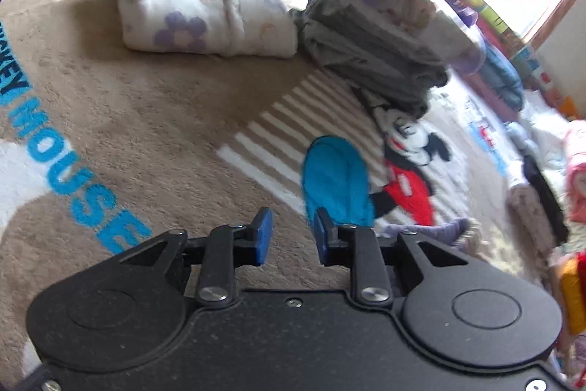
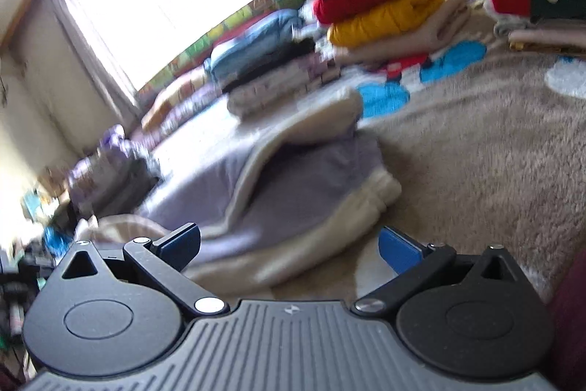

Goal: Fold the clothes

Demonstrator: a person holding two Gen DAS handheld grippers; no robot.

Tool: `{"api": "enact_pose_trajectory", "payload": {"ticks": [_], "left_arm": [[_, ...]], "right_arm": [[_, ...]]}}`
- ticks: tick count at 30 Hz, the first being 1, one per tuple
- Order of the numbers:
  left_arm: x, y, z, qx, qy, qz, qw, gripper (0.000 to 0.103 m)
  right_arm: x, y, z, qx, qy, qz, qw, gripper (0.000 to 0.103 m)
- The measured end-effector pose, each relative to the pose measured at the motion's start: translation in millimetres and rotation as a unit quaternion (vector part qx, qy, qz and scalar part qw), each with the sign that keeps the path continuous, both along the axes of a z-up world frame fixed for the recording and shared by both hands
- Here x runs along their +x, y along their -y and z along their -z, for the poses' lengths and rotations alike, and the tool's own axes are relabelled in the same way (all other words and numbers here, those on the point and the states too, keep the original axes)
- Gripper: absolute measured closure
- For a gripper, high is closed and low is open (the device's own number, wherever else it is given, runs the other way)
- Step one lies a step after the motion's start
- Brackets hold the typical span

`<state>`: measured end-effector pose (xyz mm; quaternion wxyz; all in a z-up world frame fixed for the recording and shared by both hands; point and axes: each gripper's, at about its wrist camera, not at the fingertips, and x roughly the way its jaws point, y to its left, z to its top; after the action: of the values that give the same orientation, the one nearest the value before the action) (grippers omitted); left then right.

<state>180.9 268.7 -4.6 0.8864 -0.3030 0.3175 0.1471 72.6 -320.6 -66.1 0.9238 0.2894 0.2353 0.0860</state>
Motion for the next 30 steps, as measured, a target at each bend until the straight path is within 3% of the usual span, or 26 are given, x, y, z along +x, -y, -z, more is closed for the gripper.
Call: {"api": "enact_pose_trajectory", "payload": {"ticks": [2,7,11,13,19,22,24,25,27,30], "left_arm": [[-6,7,-8,0.009,0.016,0.02,0.9996,0.061],[-21,36,-36,0.059,0.056,0.085,0.9931,0.043],[-26,65,-60,0.09,0.099,0.152,0.9793,0.02],[-27,78,-69,0.095,0.114,0.189,0.9707,0.016],[-10,112,-74,0.197,0.088,0.246,0.945,0.017],[8,122,-64,0.23,0.072,0.277,0.9301,0.027],[22,128,-54,0.265,0.055,0.297,0.9157,0.038],[29,131,-49,0.284,0.045,0.306,0.9074,0.05],[40,133,-39,0.311,0.03,0.329,0.8909,0.05],[53,124,-30,0.315,0.027,0.349,0.8819,0.05]], "right_arm": [[-1,3,-3,0.002,0.014,0.013,1.0,0.0],[3,14,-18,0.014,0.033,0.028,0.999,0.0],[8,25,-38,0.007,0.055,0.025,0.998,0.0],[12,33,-50,-0.006,0.063,0.02,0.998,0.0],[37,46,-78,-0.072,0.063,-0.049,0.994,0.0],[49,43,-92,-0.135,0.067,-0.078,0.986,0.0],[60,41,-99,-0.175,0.066,-0.104,0.977,0.0],[66,38,-101,-0.193,0.064,-0.121,0.972,0.0],[78,32,-105,-0.23,0.057,-0.155,0.959,0.0],[94,18,-105,-0.277,0.04,-0.211,0.937,0.006]]}}
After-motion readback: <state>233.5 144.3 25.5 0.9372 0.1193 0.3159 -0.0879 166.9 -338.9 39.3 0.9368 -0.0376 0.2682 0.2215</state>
